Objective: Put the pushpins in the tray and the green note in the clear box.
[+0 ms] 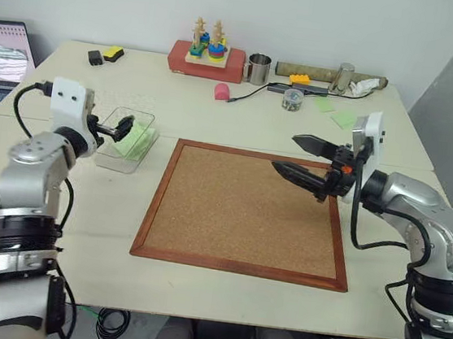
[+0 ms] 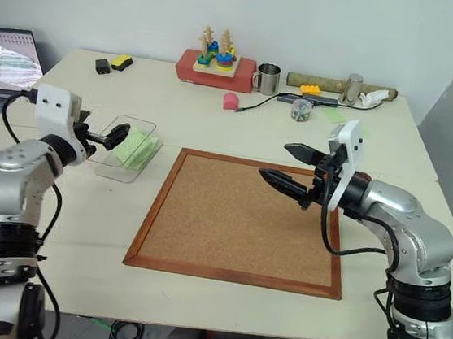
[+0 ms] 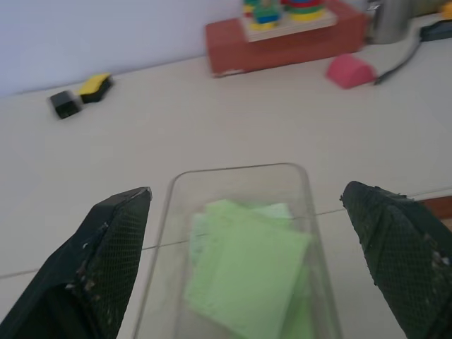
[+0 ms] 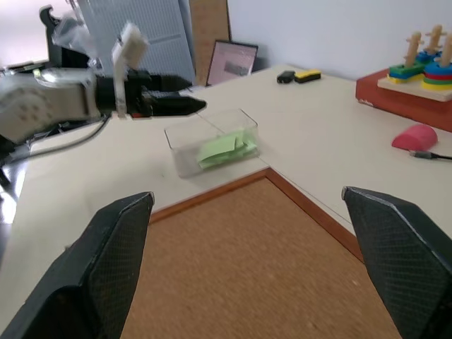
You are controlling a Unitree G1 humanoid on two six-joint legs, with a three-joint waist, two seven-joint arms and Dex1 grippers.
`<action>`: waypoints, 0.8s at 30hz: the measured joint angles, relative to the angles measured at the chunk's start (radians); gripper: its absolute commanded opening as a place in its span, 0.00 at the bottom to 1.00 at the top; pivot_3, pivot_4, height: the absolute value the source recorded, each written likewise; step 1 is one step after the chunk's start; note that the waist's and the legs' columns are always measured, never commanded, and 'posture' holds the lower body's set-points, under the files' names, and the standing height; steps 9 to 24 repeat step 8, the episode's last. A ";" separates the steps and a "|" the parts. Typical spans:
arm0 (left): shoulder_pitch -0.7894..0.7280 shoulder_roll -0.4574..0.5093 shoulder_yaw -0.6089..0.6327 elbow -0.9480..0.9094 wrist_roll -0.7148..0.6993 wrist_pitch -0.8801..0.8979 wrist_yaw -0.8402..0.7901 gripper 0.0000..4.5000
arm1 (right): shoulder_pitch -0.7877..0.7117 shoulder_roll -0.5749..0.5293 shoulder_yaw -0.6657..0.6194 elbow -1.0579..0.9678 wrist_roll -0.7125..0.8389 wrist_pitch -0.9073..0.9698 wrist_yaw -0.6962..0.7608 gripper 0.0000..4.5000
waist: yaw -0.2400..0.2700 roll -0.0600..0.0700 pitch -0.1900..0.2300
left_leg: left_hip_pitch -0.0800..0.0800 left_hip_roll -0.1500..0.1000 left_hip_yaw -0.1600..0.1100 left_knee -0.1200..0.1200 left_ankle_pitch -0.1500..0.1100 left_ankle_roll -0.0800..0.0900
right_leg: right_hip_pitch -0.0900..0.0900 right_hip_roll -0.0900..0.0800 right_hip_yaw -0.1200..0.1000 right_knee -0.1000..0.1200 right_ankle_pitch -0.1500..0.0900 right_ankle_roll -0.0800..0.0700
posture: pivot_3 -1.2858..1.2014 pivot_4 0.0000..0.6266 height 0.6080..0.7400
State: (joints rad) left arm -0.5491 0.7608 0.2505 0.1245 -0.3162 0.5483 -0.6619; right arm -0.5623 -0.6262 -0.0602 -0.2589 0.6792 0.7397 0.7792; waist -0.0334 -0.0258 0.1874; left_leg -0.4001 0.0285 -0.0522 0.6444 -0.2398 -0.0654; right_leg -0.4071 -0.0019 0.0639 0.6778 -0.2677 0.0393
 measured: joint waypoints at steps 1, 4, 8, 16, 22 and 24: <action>0.018 0.035 -0.014 -0.035 -0.022 0.018 -0.070 1.00 | 0.001 -0.026 -0.001 0.021 -0.011 -0.010 0.018 1.00 | 0.000 0.000 0.000 | 0.000 0.000 0.001 0.000 0.000 0.000 | 0.000 0.000 0.001 0.000 0.000 0.000 | 0.52 0.24 1.00; 0.080 0.101 -0.053 -0.107 -0.066 0.063 -0.205 1.00 | 0.033 -0.090 -0.001 0.039 -0.034 -0.026 0.073 1.00 | -0.002 0.000 0.000 | 0.001 0.001 0.001 -0.001 0.000 0.000 | -0.001 0.001 0.001 0.000 -0.001 -0.001 | 0.52 0.24 1.00; 0.146 0.139 -0.074 -0.161 -0.100 0.102 -0.297 1.00 | 0.071 -0.127 0.000 0.056 -0.054 -0.034 0.113 1.00 | -0.002 0.000 0.000 | 0.000 0.001 0.001 0.000 0.000 0.000 | -0.001 0.001 0.001 0.001 -0.003 0.004 | 0.52 0.24 1.00; 0.146 0.139 -0.074 -0.161 -0.100 0.102 -0.297 1.00 | 0.071 -0.127 0.000 0.056 -0.054 -0.034 0.113 1.00 | -0.002 0.000 0.000 | 0.000 0.001 0.001 0.000 0.000 0.000 | -0.001 0.001 0.001 0.001 -0.003 0.004 | 0.52 0.24 1.00; 0.146 0.139 -0.074 -0.161 -0.100 0.102 -0.297 1.00 | 0.071 -0.127 0.000 0.056 -0.054 -0.034 0.113 1.00 | -0.002 0.000 0.000 | 0.000 0.001 0.001 0.000 0.000 0.000 | -0.001 0.001 0.001 0.001 -0.003 0.004 | 0.52 0.24 1.00; 0.146 0.139 -0.074 -0.161 -0.100 0.102 -0.297 1.00 | 0.071 -0.127 0.000 0.056 -0.054 -0.034 0.113 1.00 | -0.002 0.000 0.000 | 0.000 0.001 0.001 0.000 0.000 0.000 | -0.001 0.001 0.001 0.001 -0.003 0.004 | 0.52 0.24 1.00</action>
